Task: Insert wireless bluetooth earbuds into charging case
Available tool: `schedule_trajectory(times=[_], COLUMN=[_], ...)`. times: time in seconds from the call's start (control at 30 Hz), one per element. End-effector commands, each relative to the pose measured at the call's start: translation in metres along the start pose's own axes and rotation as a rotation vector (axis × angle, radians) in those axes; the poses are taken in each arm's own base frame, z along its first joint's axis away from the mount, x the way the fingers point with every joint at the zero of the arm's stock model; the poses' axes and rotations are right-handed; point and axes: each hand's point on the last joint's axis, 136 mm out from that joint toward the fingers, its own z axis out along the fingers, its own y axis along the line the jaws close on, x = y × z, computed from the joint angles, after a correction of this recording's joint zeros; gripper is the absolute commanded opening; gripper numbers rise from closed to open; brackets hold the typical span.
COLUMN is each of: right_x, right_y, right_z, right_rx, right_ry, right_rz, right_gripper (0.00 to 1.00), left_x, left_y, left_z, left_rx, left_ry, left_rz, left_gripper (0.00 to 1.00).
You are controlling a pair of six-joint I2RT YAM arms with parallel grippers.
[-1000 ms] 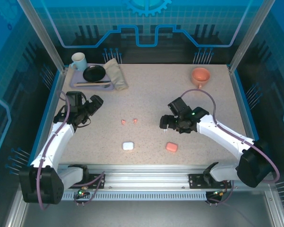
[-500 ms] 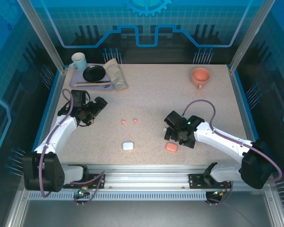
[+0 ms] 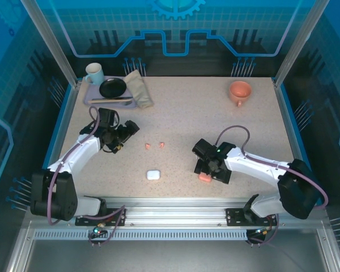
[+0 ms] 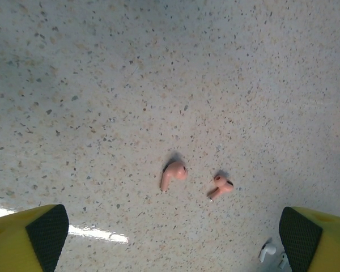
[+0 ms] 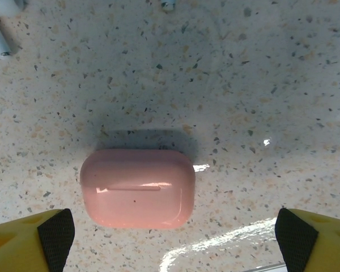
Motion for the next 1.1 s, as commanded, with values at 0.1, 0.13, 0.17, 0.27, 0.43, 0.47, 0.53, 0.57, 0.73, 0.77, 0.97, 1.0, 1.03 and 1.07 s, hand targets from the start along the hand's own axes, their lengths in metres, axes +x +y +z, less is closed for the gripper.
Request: schedule_trajectory(times=[0.1, 0.13, 0.17, 0.27, 0.43, 0.47, 0.53, 0.57, 0.73, 0.77, 0.97, 1.0, 1.03, 1.07], right_x=[0.001, 0.001, 0.0, 0.0, 0.001, 0.001, 0.002, 0.002, 0.003, 0.003, 0.007, 0.007, 0.008, 0.009], right_y=[0.011, 0.012, 0.013, 0.015, 0.016, 0.016, 0.017, 0.017, 0.018, 0.018, 0.014, 0.014, 0.013, 0.012], right_z=[0.008, 0.009, 0.011, 0.015, 0.021, 0.022, 0.024, 0.026, 0.031, 0.032, 0.038, 0.039, 0.039, 0.04], right_rx=[0.025, 0.03, 0.034, 0.045, 0.052, 0.053, 0.049, 0.048, 0.039, 0.039, 0.042, 0.043, 0.043, 0.045], right_ry=[0.014, 0.017, 0.019, 0.024, 0.027, 0.029, 0.032, 0.033, 0.038, 0.04, 0.052, 0.053, 0.056, 0.058], right_rz=[-0.004, -0.007, -0.01, -0.012, -0.015, -0.014, -0.015, -0.014, -0.01, -0.007, 0.004, 0.005, 0.005, 0.005], right_gripper=[0.95, 0.95, 0.95, 0.95, 0.94, 0.93, 0.91, 0.9, 0.84, 0.84, 0.8, 0.8, 0.79, 0.77], left_x=[0.005, 0.006, 0.006, 0.009, 0.011, 0.011, 0.012, 0.012, 0.014, 0.014, 0.015, 0.015, 0.016, 0.016], left_y=[-0.014, -0.015, -0.017, -0.021, -0.025, -0.026, -0.027, -0.028, -0.03, -0.029, -0.032, -0.032, -0.033, -0.034], left_z=[0.005, 0.007, 0.008, 0.01, 0.013, 0.013, 0.014, 0.013, 0.014, 0.014, 0.014, 0.014, 0.014, 0.013], left_rx=[0.024, 0.025, 0.025, 0.026, 0.026, 0.025, 0.026, 0.026, 0.025, 0.024, 0.026, 0.026, 0.027, 0.029], left_ry=[0.023, 0.028, 0.031, 0.038, 0.046, 0.047, 0.048, 0.048, 0.048, 0.05, 0.049, 0.05, 0.05, 0.05], left_rz=[0.011, 0.013, 0.015, 0.027, 0.039, 0.04, 0.043, 0.047, 0.053, 0.053, 0.059, 0.06, 0.061, 0.062], left_gripper=[0.99, 0.99, 0.99, 0.99, 0.99, 0.99, 0.99, 0.99, 0.99, 0.99, 0.99, 0.99, 0.99, 0.99])
